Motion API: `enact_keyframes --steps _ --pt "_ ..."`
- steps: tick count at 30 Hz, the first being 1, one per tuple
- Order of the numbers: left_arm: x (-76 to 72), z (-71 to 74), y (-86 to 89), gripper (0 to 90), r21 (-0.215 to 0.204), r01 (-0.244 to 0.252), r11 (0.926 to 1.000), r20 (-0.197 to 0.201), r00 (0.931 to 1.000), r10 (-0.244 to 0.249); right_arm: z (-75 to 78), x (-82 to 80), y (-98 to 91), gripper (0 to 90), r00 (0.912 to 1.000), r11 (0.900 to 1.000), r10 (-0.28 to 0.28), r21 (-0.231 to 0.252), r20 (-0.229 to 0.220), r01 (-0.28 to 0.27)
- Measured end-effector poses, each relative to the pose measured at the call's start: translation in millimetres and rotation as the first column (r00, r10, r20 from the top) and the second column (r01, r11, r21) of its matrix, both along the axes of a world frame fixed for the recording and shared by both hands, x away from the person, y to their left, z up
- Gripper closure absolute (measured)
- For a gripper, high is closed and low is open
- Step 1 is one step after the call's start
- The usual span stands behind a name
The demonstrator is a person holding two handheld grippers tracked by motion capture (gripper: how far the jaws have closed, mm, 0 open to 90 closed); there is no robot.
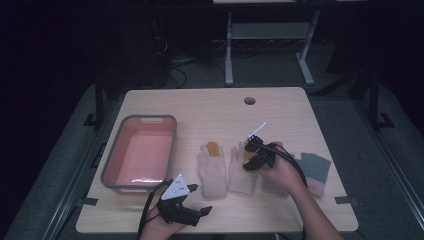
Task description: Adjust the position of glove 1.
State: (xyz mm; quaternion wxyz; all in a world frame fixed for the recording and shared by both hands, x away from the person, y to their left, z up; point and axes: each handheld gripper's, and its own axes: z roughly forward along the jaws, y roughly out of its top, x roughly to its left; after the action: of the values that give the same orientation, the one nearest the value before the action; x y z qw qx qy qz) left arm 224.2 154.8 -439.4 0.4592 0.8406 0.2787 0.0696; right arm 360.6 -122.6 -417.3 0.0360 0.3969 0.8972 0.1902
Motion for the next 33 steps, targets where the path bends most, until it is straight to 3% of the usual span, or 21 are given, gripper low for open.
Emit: enact_keyframes --steps 12,20,27,33 --pt "2.0 0.6 3.0 16.8 -0.018 -0.021 0.9996 -0.004 0.9998 0.021 35.3 -5.4 7.9 65.5 0.9965 0.9983 0.057 0.012 0.061 -0.058" --pt "1.5 1.5 3.7 16.8 -0.021 -0.028 0.9994 -0.010 0.9996 0.028 51.5 -7.4 24.5 65.5 0.9906 0.9937 0.111 0.007 0.081 -0.112" --pt "3.9 1.6 7.0 16.8 -0.026 -0.037 0.9990 -0.013 0.9992 0.037 65.8 -9.4 45.9 65.3 0.9769 0.9815 0.186 0.025 0.105 -0.190" --pt "3.7 2.3 7.5 16.8 -0.033 -0.047 0.9983 -0.016 0.9988 0.047 63.9 -8.0 69.3 65.2 0.9649 0.9693 0.242 0.018 0.102 -0.245"
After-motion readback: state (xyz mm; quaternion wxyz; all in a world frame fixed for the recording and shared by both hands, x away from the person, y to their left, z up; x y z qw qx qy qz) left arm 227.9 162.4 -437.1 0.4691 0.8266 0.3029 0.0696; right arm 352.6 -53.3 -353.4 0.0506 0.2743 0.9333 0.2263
